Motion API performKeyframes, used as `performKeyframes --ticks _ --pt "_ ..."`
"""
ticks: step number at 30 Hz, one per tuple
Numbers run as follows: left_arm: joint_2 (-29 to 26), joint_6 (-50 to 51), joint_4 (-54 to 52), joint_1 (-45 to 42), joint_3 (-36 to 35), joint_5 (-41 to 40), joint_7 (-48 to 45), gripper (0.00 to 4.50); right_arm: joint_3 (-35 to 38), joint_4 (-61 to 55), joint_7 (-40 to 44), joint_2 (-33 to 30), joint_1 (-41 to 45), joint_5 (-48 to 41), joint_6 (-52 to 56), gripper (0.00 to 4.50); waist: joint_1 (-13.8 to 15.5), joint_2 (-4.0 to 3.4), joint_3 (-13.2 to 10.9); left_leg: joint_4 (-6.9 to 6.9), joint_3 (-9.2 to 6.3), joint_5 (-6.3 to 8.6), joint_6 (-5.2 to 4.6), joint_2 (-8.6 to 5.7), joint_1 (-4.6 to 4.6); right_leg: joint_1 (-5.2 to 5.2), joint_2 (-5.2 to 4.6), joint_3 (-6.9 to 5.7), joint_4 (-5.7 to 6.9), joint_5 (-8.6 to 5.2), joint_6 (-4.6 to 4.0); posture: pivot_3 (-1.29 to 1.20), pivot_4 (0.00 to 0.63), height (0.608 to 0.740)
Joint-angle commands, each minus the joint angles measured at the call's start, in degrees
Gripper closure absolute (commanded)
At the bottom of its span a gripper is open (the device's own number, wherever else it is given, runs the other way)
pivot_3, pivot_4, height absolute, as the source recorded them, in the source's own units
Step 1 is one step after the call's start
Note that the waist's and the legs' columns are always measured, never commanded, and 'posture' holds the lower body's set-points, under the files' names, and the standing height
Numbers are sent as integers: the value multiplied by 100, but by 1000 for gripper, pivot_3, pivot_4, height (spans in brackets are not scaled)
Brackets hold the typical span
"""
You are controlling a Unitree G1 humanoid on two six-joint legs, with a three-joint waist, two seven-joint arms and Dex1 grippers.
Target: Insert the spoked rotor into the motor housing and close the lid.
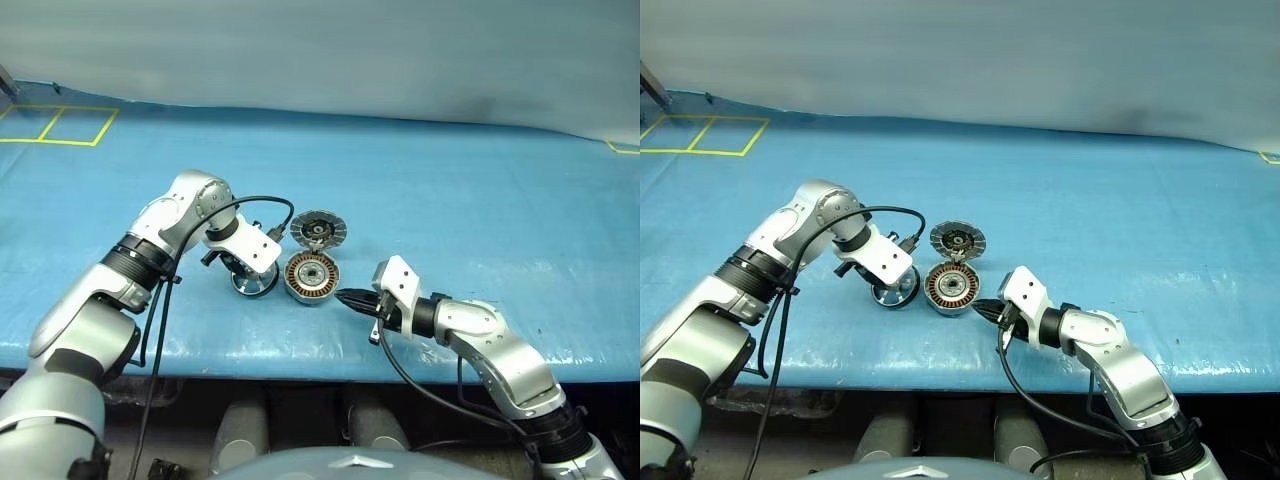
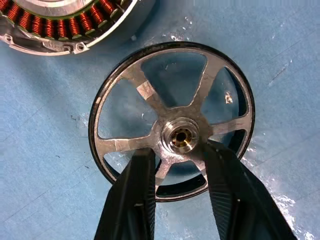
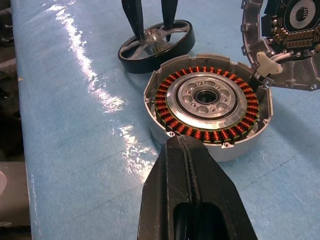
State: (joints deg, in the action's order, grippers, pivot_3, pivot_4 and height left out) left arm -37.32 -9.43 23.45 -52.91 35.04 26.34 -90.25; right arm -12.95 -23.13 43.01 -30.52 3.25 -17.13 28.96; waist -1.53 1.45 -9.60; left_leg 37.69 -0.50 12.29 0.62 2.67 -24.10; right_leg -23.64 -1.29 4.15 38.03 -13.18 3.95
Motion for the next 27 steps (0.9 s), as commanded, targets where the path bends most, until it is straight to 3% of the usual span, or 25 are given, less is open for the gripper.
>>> performKeyframes --ticks 1,14,27 --pt "-31 -109 -50 48 -36 -1 127 3387 109 -173 -40 38 54 -51 -76 4500 0 -1 0 2 0 0 0 0 1 1 0 0 2 0 0 0 150 740" --pt "-332 -435 178 547 -396 -321 580 3387 174 -112 -205 222 13 -55 -164 4500 -13 -22 14 12 3 0 0 1 20 15 0 5 15 0 0 0 150 740" --pt "-466 50 191 1222 -1374 -1568 503 3387 500 120 -379 422 -135 -54 -503 4500 -53 -37 25 5 10 0 -1 2 28 16 0 9 16 -1 -2 0 150 740"
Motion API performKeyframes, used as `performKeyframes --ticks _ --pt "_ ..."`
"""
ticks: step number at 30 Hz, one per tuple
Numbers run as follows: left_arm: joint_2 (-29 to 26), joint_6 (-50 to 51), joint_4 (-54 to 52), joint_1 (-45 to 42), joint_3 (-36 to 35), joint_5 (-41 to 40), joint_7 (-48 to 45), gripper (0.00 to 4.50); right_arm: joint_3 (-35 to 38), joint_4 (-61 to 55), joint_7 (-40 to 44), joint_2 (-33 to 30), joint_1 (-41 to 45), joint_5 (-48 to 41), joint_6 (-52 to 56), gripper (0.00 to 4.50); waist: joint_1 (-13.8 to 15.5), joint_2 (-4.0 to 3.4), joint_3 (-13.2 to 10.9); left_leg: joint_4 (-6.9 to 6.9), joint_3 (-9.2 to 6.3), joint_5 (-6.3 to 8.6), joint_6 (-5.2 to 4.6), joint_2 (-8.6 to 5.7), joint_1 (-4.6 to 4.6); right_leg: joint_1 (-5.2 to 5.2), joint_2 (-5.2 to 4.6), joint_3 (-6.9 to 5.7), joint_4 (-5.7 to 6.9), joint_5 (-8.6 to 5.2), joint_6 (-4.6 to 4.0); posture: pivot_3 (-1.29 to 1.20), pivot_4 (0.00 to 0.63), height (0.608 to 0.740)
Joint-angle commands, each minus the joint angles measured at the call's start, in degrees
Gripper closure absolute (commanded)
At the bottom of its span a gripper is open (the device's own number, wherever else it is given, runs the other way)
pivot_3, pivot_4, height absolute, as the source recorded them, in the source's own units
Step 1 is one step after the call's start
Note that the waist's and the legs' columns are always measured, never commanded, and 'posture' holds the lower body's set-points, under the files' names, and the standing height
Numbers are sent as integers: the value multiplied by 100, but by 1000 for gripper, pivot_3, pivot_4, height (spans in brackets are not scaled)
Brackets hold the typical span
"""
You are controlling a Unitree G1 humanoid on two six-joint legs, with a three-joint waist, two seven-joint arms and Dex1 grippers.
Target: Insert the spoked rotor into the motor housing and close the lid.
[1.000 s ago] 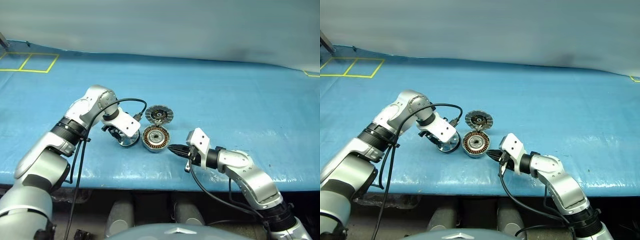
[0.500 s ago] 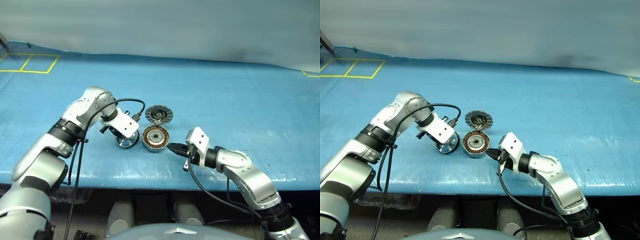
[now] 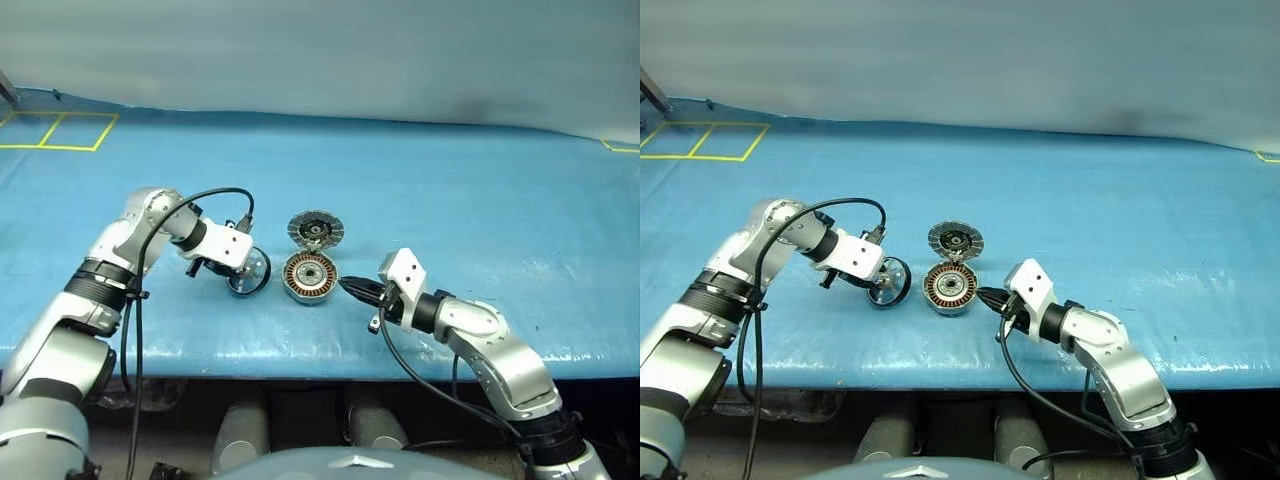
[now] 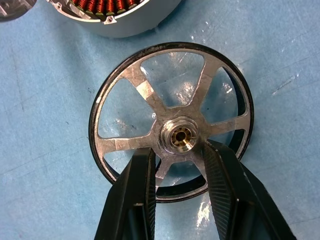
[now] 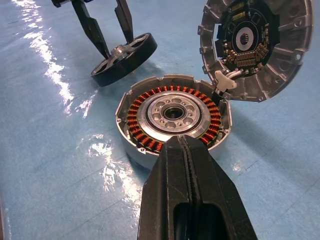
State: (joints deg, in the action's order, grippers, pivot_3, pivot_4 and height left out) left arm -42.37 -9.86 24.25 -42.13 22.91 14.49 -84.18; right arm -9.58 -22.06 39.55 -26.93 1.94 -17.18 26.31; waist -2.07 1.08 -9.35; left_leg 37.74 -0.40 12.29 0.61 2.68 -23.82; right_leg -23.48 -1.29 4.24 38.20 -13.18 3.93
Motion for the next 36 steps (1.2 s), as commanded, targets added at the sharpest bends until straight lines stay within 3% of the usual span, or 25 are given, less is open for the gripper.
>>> performKeyframes --ticks 1,13,22,36 --pt "58 70 157 182 -255 -521 -72 3387 179 65 -25 98 -20 -59 -310 4500 3 0 0 -1 -1 0 0 0 -1 0 0 -1 0 0 0 0 150 740" --pt "199 812 -12 400 -843 -1859 -303 3387 121 732 174 504 -217 -63 -1158 4500 14 5 -4 1 -2 0 0 0 -10 -8 1 -2 -2 0 -1 0 150 740" --pt "145 1068 -203 240 -768 -1937 -512 3387 94 835 350 506 -206 -82 -1191 4500 11 5 -4 0 -1 0 0 0 -11 -9 0 -2 -3 0 -1 0 150 740" --pt "725 1075 142 -494 -437 -1839 -775 3387 59 803 491 471 -412 -30 -1303 4500 27 6 -4 0 -1 0 0 -1 -13 -9 1 -1 -5 0 -1 0 150 740"
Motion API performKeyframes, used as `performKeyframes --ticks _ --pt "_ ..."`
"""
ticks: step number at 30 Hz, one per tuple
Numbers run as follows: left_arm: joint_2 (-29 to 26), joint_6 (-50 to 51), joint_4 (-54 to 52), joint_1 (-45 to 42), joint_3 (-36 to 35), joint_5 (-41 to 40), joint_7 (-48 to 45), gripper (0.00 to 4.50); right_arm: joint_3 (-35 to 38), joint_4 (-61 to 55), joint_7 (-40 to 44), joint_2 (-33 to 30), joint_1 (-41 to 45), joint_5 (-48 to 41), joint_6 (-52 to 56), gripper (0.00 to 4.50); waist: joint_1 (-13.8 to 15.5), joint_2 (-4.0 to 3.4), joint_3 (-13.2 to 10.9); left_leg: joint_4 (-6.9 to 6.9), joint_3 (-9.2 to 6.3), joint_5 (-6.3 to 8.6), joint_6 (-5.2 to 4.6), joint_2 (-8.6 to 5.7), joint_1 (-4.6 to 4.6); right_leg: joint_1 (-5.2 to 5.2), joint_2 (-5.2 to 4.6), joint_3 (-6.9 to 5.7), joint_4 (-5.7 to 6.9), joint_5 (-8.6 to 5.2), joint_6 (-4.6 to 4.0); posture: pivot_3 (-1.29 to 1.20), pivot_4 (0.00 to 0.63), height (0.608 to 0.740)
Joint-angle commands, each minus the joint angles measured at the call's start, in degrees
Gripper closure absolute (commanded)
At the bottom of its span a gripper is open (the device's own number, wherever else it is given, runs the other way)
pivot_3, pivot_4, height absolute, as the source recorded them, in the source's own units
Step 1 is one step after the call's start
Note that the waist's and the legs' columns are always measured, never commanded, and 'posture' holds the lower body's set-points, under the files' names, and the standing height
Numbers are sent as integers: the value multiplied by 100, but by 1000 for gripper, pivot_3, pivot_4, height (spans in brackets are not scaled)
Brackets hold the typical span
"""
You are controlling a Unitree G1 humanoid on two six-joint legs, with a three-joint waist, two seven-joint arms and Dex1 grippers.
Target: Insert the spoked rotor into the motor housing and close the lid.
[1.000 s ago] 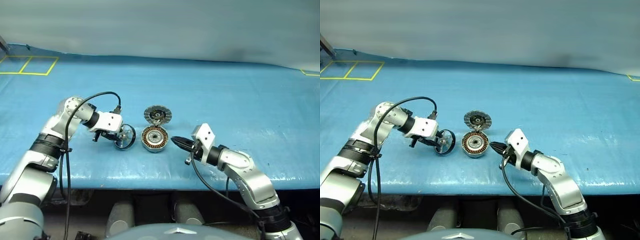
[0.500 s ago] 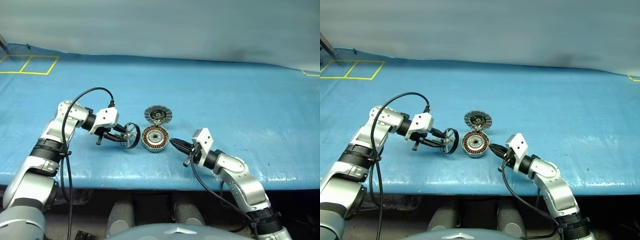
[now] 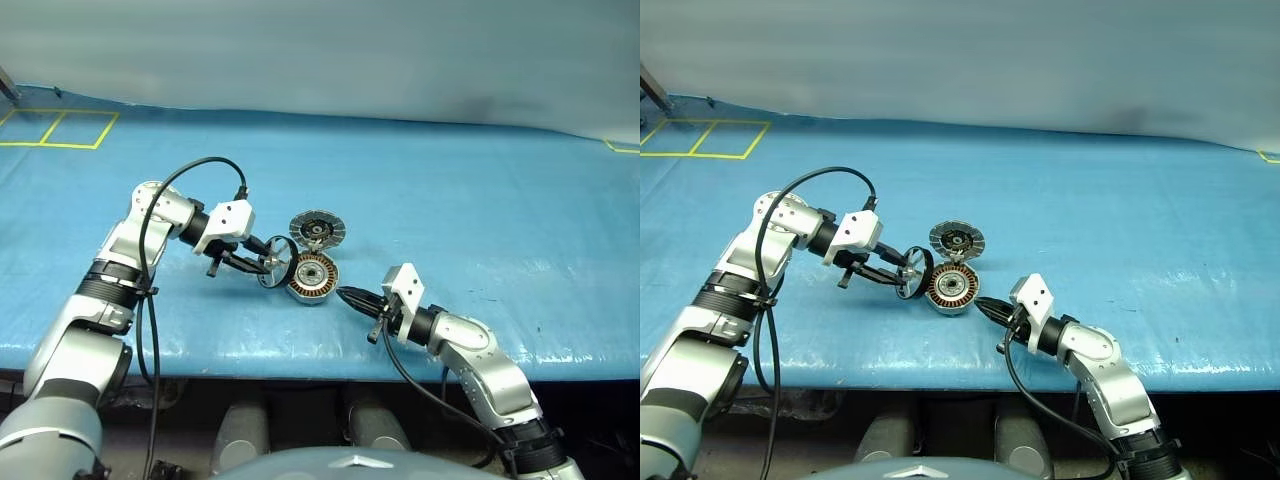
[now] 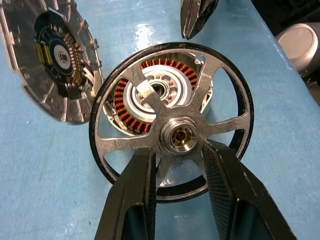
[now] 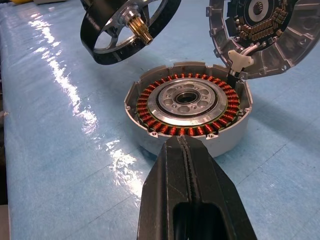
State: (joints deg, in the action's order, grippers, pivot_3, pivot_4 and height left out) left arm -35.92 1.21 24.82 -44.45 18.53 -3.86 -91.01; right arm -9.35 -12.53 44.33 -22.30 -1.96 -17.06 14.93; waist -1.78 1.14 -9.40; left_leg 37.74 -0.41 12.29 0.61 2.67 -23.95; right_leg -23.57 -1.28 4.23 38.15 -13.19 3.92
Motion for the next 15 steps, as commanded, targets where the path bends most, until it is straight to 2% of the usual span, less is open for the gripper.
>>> performKeyframes --ticks 1,15 --pt "107 -63 152 -308 20 11 -108 3387 38 -153 7 12 -27 -42 -174 4500 -6 0 0 0 0 0 0 0 0 0 0 1 0 0 0 0 150 740" --pt "504 -548 1039 -1041 607 18 -149 3387 54 -175 -41 -11 -332 31 -539 4500 -22 4 -3 1 -2 0 0 -1 -6 -3 1 0 -4 0 0 0 150 740"
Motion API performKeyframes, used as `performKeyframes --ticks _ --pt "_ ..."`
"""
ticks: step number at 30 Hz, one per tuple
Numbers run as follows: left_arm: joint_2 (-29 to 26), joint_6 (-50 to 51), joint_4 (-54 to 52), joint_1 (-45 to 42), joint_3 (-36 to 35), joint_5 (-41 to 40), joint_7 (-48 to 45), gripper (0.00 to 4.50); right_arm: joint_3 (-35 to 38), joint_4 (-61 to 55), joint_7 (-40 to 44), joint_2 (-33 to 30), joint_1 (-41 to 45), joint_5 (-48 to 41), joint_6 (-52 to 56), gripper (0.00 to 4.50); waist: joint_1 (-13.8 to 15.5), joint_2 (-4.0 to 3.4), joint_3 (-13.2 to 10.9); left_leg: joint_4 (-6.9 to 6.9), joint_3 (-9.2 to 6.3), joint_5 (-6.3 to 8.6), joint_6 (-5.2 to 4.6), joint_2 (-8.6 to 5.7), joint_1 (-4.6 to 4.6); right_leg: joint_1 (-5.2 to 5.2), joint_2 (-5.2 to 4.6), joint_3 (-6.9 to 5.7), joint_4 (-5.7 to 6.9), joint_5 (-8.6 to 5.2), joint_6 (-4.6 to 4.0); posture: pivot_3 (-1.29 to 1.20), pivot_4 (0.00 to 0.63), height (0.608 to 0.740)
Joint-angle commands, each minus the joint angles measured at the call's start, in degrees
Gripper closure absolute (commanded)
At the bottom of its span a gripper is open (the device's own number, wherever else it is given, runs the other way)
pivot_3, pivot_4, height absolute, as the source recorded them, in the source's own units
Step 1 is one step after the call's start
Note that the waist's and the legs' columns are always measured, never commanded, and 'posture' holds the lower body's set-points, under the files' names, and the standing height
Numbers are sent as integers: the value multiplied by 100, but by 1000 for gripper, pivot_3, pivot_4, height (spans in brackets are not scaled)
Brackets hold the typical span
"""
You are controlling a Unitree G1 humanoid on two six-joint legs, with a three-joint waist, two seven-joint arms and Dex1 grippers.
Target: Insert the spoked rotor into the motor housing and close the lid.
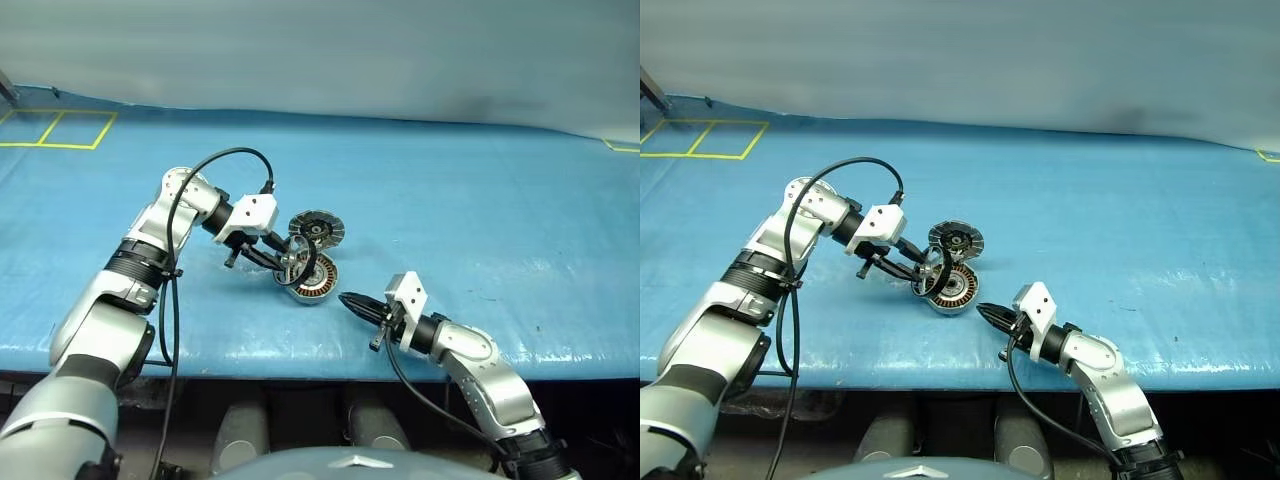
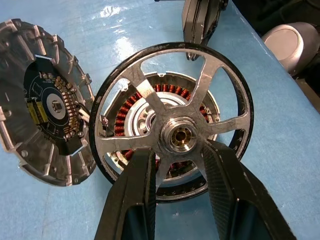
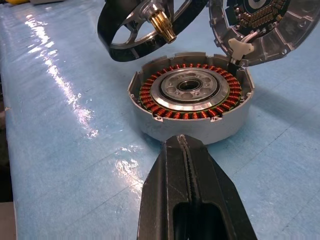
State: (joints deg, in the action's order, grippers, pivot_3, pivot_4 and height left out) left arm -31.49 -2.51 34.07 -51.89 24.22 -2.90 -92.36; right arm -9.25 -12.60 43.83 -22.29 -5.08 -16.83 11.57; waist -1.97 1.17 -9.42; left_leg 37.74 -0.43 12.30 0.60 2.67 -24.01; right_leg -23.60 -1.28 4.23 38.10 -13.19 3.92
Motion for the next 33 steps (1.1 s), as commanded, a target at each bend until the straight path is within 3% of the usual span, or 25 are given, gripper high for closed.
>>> performKeyframes --ticks 1,12,33 --pt "87 -229 175 -339 81 -66 -14 3387 32 -156 2 -15 -28 31 -233 4500 1 1 -1 0 0 0 0 0 0 0 0 0 0 0 0 0 150 740" --pt "440 -714 887 -748 294 106 -14 3387 25 -150 -85 -19 -129 159 -376 4500 0 3 -2 -1 -1 0 0 -1 -4 -3 0 0 -2 0 0 0 150 740" --pt "522 -1176 1325 -899 594 303 -14 3387 62 -86 -178 21 -194 189 -565 4500 0 5 -3 0 -3 0 -1 -1 -7 -3 0 0 -4 0 0 0 150 740"
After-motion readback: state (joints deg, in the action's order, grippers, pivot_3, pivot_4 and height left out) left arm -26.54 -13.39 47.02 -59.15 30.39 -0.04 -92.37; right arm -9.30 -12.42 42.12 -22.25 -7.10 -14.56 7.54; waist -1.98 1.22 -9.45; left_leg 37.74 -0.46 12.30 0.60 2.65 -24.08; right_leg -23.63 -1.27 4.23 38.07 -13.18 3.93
